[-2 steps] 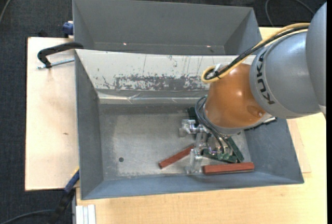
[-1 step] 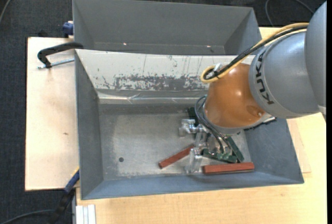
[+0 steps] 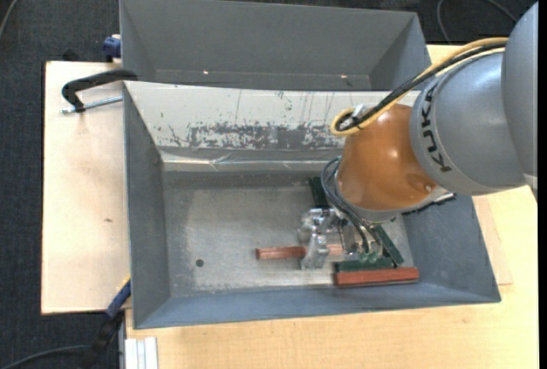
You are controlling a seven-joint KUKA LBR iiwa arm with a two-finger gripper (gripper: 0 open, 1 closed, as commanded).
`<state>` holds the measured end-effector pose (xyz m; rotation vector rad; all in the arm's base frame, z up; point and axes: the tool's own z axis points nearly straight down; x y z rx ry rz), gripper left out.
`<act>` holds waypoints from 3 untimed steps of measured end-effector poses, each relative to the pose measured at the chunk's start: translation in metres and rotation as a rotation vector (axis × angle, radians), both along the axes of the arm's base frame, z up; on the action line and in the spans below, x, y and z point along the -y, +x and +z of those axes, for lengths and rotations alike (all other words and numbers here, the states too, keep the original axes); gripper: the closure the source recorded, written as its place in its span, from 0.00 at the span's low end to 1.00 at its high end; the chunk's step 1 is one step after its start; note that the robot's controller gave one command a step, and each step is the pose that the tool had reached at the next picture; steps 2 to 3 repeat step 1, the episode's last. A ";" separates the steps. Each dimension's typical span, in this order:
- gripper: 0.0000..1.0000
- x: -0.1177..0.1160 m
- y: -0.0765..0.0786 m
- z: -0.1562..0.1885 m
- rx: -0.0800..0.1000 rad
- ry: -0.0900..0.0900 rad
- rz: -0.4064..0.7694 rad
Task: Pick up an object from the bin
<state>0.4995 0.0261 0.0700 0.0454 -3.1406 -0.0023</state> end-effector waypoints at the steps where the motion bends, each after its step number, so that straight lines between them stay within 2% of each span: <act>1: 1.00 -0.001 0.002 0.025 0.008 0.000 -0.001; 3: 1.00 -0.001 0.002 0.025 0.008 0.000 -0.001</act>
Offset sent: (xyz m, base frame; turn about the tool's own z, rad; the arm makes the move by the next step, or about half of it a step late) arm 0.0000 0.0001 0.0233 0.0000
